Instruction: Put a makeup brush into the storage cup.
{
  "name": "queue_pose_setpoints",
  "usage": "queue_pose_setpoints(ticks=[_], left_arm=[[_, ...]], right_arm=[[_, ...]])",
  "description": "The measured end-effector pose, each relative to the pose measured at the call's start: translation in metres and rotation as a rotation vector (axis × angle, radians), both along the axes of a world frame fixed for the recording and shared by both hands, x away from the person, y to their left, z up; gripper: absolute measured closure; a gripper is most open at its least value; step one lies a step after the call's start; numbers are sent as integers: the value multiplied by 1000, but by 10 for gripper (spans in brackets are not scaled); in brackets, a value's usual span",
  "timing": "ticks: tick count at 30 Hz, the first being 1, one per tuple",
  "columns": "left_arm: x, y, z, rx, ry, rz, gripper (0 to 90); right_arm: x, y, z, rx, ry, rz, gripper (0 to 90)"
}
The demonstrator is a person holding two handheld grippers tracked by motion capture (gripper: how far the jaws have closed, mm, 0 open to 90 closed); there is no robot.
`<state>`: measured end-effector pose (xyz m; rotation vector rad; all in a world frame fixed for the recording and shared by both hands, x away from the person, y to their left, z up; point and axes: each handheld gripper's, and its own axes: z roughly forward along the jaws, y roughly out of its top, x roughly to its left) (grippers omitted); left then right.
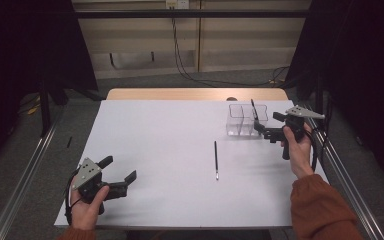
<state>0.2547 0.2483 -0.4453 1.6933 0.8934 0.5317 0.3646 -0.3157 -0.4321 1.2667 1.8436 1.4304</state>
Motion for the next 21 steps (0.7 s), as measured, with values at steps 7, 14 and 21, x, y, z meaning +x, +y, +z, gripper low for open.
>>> queue_pose_setpoints(ticks=[7, 14, 21], left_arm=[[0, 0, 0, 5, -4, 0, 22], [-2, 3, 2, -1, -16, 0, 23], [-2, 4, 2, 5, -14, 8, 22]], right_arm=[[-15, 7, 1, -38, -25, 5, 7], [-32, 8, 4, -9, -40, 15, 6], [-53, 8, 0, 6, -51, 14, 6]])
